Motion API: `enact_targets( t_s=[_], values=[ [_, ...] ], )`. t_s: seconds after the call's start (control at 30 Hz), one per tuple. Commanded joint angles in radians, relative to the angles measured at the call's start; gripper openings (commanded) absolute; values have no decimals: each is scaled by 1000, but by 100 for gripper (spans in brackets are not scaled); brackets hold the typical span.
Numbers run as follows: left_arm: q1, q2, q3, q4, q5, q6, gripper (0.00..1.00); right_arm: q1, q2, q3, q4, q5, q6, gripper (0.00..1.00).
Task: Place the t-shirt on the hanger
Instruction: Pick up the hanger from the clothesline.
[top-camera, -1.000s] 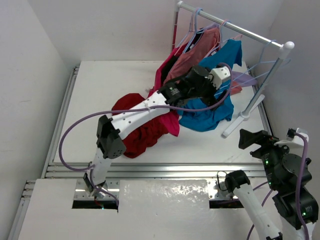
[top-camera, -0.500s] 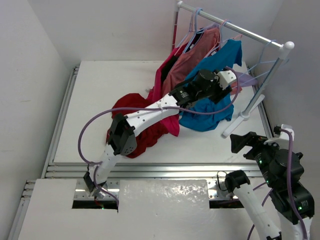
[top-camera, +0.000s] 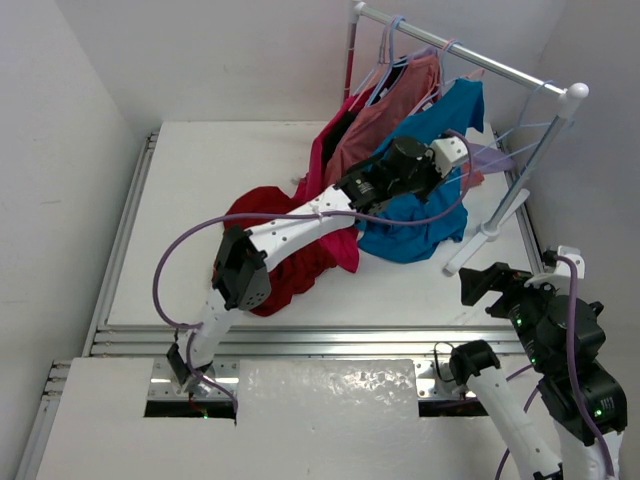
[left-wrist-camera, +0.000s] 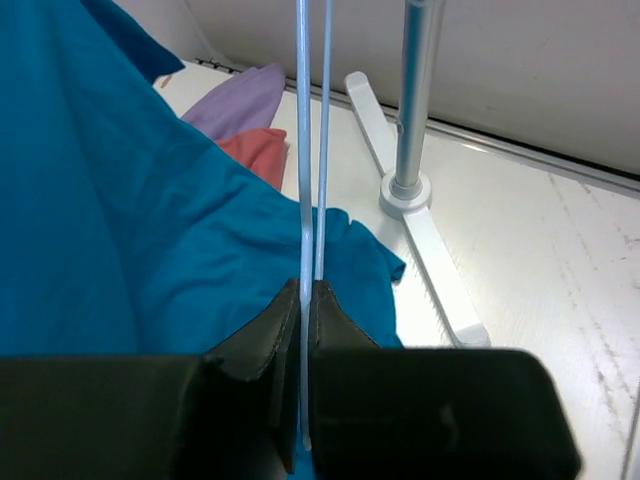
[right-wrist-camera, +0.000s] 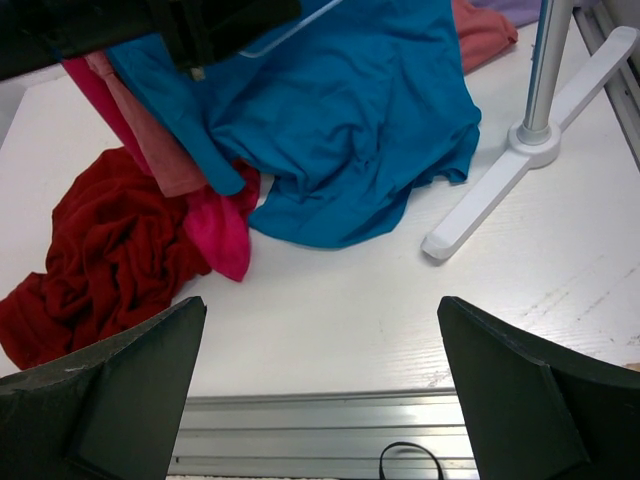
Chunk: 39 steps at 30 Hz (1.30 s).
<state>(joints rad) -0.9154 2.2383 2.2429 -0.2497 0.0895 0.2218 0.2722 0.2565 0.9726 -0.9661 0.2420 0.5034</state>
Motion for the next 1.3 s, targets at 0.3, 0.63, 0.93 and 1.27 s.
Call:
enact_targets(
  t_s=[0.3,0.63,0.93,1.27],
  values=[
    [1,-475,-181,85,-118,-168,0,-2,12,9,58,31,-6,99],
    [1,-755,-548,178,-115,-259,0,-2,21,3,75,26,1,99],
    [1,-1193,-874,78,-384,-370,0,-2,70,-46,151,-75,-8,99],
    [1,-1617,-991,-258,-580,-525,0,-2,266,-100,344,-416,40,99]
  ],
)
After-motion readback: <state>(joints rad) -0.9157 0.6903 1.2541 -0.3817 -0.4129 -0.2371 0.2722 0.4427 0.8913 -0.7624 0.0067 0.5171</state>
